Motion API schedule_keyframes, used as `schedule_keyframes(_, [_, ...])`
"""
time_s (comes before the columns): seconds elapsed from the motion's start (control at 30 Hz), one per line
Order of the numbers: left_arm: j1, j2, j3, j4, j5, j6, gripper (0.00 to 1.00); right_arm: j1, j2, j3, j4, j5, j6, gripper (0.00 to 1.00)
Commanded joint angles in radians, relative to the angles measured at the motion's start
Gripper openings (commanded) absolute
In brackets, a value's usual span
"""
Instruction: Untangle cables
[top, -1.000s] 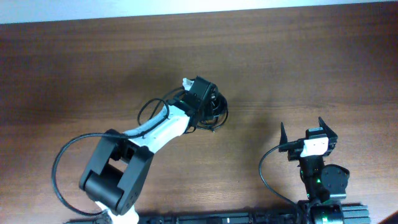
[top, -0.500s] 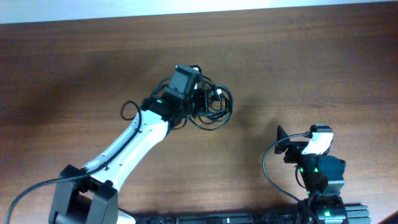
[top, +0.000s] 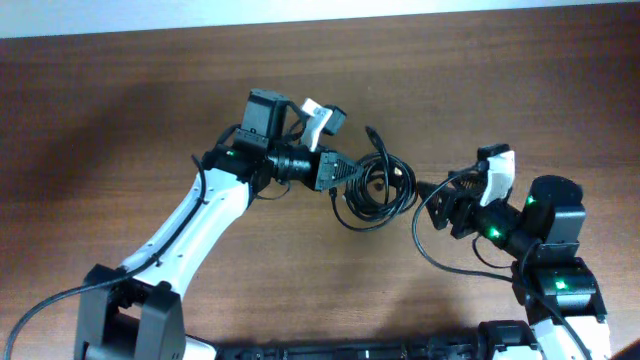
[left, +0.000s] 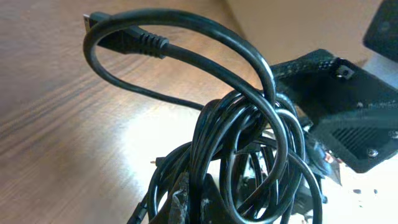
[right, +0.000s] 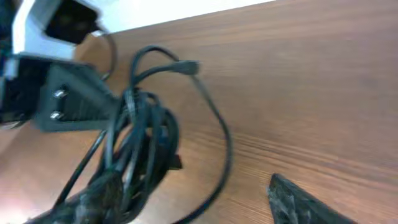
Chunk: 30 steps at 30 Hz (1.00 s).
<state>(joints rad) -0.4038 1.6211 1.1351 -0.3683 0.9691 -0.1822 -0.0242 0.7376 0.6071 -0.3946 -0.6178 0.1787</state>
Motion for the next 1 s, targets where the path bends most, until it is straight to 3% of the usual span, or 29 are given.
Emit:
schedule_keyframes(0.0, [-0.020, -0.013, 0.008, 0.010, 0.108, 0.019, 0.00, 0.005, 0.029, 0.019, 0.007, -0.155, 0.018, 0.61])
schedule_keyframes(0.1, [-0.035, -0.013, 0.009, 0.020, 0.105, 0.019, 0.00, 0.005, 0.096, 0.019, 0.010, -0.328, 0.018, 0.60])
schedule_keyframes(0.13, [-0.035, -0.013, 0.008, 0.020, 0.106, 0.019, 0.00, 0.005, 0.121, 0.019, 0.010, -0.357, 0.018, 0.55])
schedule_keyframes(0.17, [-0.035, -0.013, 0.009, 0.023, 0.109, 0.018, 0.00, 0.005, 0.143, 0.019, 0.010, -0.357, 0.018, 0.42])
schedule_keyframes(0.2, [-0.035, -0.013, 0.009, 0.024, 0.117, 0.011, 0.00, 0.005, 0.181, 0.019, 0.010, -0.355, 0.018, 0.18])
schedule_keyframes(0.23, [-0.035, -0.013, 0.008, 0.024, 0.135, 0.012, 0.00, 0.005, 0.225, 0.019, 0.010, -0.343, 0.018, 0.04])
schedule_keyframes(0.27, [-0.034, -0.013, 0.009, 0.023, 0.130, 0.013, 0.11, 0.005, 0.257, 0.019, 0.009, -0.309, 0.018, 0.04])
schedule_keyframes(0.3, [-0.032, -0.013, 0.008, 0.023, 0.106, 0.013, 0.30, 0.005, 0.286, 0.019, 0.005, -0.271, 0.018, 0.04])
schedule_keyframes(0.33, [-0.032, -0.013, 0.008, 0.003, 0.038, 0.013, 0.65, 0.005, 0.317, 0.019, -0.003, -0.211, 0.018, 0.04])
schedule_keyframes(0.37, [-0.032, -0.013, 0.008, -0.024, -0.008, 0.013, 0.74, 0.005, 0.328, 0.019, -0.005, -0.190, 0.018, 0.04])
schedule_keyframes(0.43, [-0.036, -0.013, 0.008, -0.072, -0.087, 0.016, 0.75, 0.005, 0.327, 0.020, 0.015, -0.207, 0.018, 0.04])
schedule_keyframes(0.5, [-0.055, -0.013, 0.008, -0.066, -0.083, 0.016, 0.68, 0.005, 0.321, 0.020, 0.069, -0.310, 0.018, 0.04])
schedule_keyframes(0.57, [-0.077, -0.013, 0.008, -0.066, -0.084, 0.016, 0.68, 0.005, 0.322, 0.020, 0.103, -0.362, 0.023, 0.04])
schedule_keyframes(0.7, [-0.133, -0.013, 0.008, -0.064, -0.087, 0.035, 0.68, 0.005, 0.322, 0.020, 0.229, -0.375, 0.142, 0.04])
schedule_keyframes(0.8, [-0.162, -0.013, 0.008, -0.065, -0.182, 0.062, 0.68, 0.005, 0.322, 0.020, 0.362, -0.430, 0.249, 0.04])
schedule_keyframes(0.9, [-0.198, -0.010, 0.008, -0.027, -0.235, 0.065, 0.68, 0.007, 0.322, 0.020, 0.384, -0.451, 0.280, 0.04])
schedule_keyframes(0.93, [-0.204, -0.010, 0.008, -0.013, -0.253, 0.064, 0.63, 0.011, 0.322, 0.020, 0.385, -0.470, 0.279, 0.04])
schedule_keyframes(0.97, [-0.207, -0.010, 0.008, -0.010, -0.306, 0.064, 0.40, 0.019, 0.322, 0.020, 0.384, -0.471, 0.279, 0.04])
